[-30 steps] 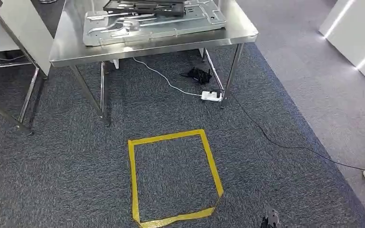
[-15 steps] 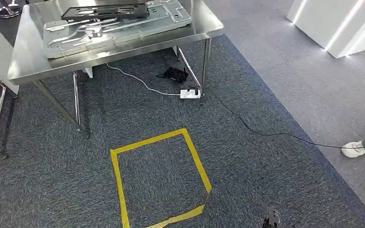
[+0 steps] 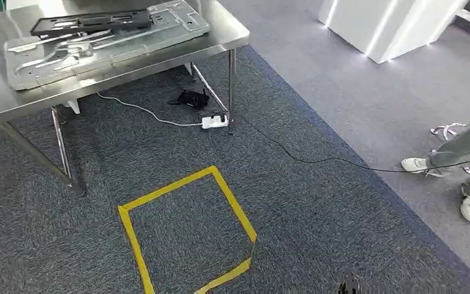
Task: Take the parts from the cabinet and place them on the table.
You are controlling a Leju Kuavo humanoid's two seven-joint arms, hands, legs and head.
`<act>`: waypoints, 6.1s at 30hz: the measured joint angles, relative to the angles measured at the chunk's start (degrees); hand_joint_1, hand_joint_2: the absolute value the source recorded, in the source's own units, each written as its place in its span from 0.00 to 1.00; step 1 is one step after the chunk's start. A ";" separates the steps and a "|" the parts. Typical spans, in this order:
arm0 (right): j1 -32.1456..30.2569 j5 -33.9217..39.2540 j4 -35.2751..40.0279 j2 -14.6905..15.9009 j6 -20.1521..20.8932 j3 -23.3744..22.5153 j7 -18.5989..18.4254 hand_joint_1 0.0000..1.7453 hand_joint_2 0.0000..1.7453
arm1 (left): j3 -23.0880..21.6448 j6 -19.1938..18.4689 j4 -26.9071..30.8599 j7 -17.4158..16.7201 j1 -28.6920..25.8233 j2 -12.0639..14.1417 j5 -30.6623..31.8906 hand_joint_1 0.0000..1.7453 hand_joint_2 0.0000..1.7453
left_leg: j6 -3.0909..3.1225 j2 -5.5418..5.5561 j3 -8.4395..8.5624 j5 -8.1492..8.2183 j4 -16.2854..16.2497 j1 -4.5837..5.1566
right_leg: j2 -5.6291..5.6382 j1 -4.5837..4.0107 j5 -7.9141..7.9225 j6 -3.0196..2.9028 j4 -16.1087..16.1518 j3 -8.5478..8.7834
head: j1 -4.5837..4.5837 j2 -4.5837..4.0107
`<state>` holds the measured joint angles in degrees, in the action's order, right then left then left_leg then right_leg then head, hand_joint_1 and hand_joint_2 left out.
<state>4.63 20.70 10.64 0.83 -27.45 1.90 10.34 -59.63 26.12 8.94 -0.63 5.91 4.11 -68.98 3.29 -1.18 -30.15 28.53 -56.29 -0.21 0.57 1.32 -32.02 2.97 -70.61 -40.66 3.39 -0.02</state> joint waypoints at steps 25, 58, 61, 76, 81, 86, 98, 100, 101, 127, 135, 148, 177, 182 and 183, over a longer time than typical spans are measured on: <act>-0.36 -0.22 -0.04 1.12 1.05 2.43 -5.80 0.00 0.00 | -3.48 -0.85 0.07 7.32 0.46 0.48 3.12 0.00 0.00 | -2.30 3.94 -1.09 1.50 -2.96 -0.29 | 6.85 0.44 7.11 -0.61 11.96 5.71 | -0.53 0.00; -0.24 -0.41 -0.39 1.86 -4.39 2.45 -8.50 0.00 0.00 | -3.58 -3.23 0.11 3.89 0.05 -1.18 2.40 0.00 0.00 | -0.58 3.41 -0.95 -0.08 -1.59 -0.64 | 6.90 0.25 7.44 -0.34 11.86 5.45 | -0.11 0.00; 0.15 -0.92 -0.42 1.92 -4.81 2.54 -9.14 0.00 0.00 | -3.58 -3.32 0.15 4.57 -0.09 -1.73 2.43 0.00 0.00 | 0.14 0.80 -1.01 -0.23 -1.26 -0.12 | 0.51 -0.35 1.08 -0.08 0.81 0.09 | 0.26 0.00; -0.13 -2.67 -0.44 1.84 -2.03 3.78 -8.42 0.00 0.00 | -3.58 -1.27 0.15 -3.21 0.01 -1.35 0.33 0.00 0.00 | -2.62 0.41 -4.34 7.01 -11.35 0.08 | -0.32 -0.65 6.95 -3.09 13.13 7.50 | -0.20 0.00; -0.18 -3.28 -0.48 1.84 -2.30 4.55 -9.86 0.00 0.00 | -3.58 -1.05 0.15 -3.98 -0.28 -1.35 -0.44 0.00 0.00 | -2.49 1.06 -6.26 4.34 -13.63 0.07 | 3.98 -0.74 6.98 -3.14 12.74 7.39 | -0.24 0.00; -0.17 -3.54 -0.46 1.81 -2.32 5.42 -9.70 0.00 0.00 | -3.52 -1.53 0.15 -1.99 -0.18 -1.00 -0.63 0.00 0.00 | -1.71 5.62 -1.25 0.47 -2.66 -0.06 | 7.75 -0.34 7.12 -1.70 12.23 6.40 | -0.20 0.00; -0.51 -1.68 -0.48 0.83 -2.54 5.94 -8.68 0.00 0.00 | -3.50 -0.37 0.13 -1.62 -0.22 -0.15 -0.55 0.00 0.00 | -0.10 -3.88 -0.09 0.36 -1.30 0.39 | -3.18 -0.65 7.30 -0.90 9.31 5.76 | 0.33 0.00; -0.23 -1.70 -0.48 0.39 -2.12 5.99 -9.40 0.00 0.00 | -3.50 -0.02 0.15 -1.57 -0.20 -0.13 -0.72 0.00 0.00 | -0.82 -5.03 0.22 0.84 -1.51 0.88 | -5.88 -1.48 7.05 -1.70 12.48 7.04 | 0.22 0.00; -0.23 -1.70 -0.48 0.22 -1.59 6.01 -9.68 0.00 0.00 | -3.50 -0.02 0.15 -1.42 -0.16 -0.13 -0.77 0.00 0.00 | -1.04 -5.69 0.30 0.87 -1.39 0.80 | -4.82 -1.73 7.03 -1.96 12.26 6.84 | 0.22 0.00; -0.43 -4.83 -0.48 -0.63 1.09 9.00 -4.72 0.00 0.00 | -3.43 -1.09 0.15 4.74 -0.32 0.63 -0.48 0.00 0.00 | -0.24 -3.34 -0.90 -0.81 -1.14 0.06 | -0.62 -0.25 2.79 -0.10 -1.19 -0.23 | 0.46 0.00; -0.21 -4.46 -0.42 -0.63 2.01 9.64 -4.26 0.00 0.00 | -3.43 -0.57 0.15 1.07 0.53 -0.37 0.76 0.00 0.00 | -2.97 -7.38 0.39 1.00 -1.47 0.26 | -2.47 -0.64 7.24 -2.78 12.31 6.87 | 0.33 0.00; -0.04 -4.44 -0.44 -0.04 1.77 10.16 -8.81 0.00 0.00 | -3.50 -0.61 0.17 -2.29 0.14 -1.31 0.57 0.00 0.00 | -1.58 5.32 -1.90 -0.98 -2.40 0.34 | 8.17 -0.71 7.69 -2.63 11.73 5.96 | -0.13 0.00; 0.24 -4.41 -0.26 0.72 2.67 10.99 -7.40 0.00 0.00 | -3.50 -1.05 0.22 2.08 -0.03 -1.66 0.70 0.00 0.00 | -1.91 7.77 -2.04 -0.58 -2.52 -0.95 | 6.50 -0.70 7.75 -2.91 11.52 5.89 | 0.31 0.00; -0.22 -4.44 -0.24 0.68 2.16 11.45 -9.31 0.00 0.00 | -3.52 -0.96 0.24 1.86 0.24 -1.77 0.63 0.00 0.00 | -1.78 3.70 -0.91 -1.97 -0.42 -1.00 | 6.61 -0.13 8.21 -0.98 11.62 4.89 | 0.26 0.00; -0.16 -4.46 -0.24 0.61 2.16 11.50 -9.31 0.00 0.00 | -3.52 -0.96 0.24 1.86 0.17 -1.73 0.63 0.00 0.00 | -1.25 2.99 -0.75 -2.13 -0.01 -0.88 | 2.64 -0.42 6.36 -0.82 9.37 3.78 | 0.46 0.00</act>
<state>4.47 16.24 10.40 1.44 -25.29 13.40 1.03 -63.14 25.16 9.18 1.22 6.08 2.38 -68.35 2.04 1.82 -30.90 26.40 -56.30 -1.09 3.21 0.90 -25.66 2.15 -61.25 -36.88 3.85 -0.02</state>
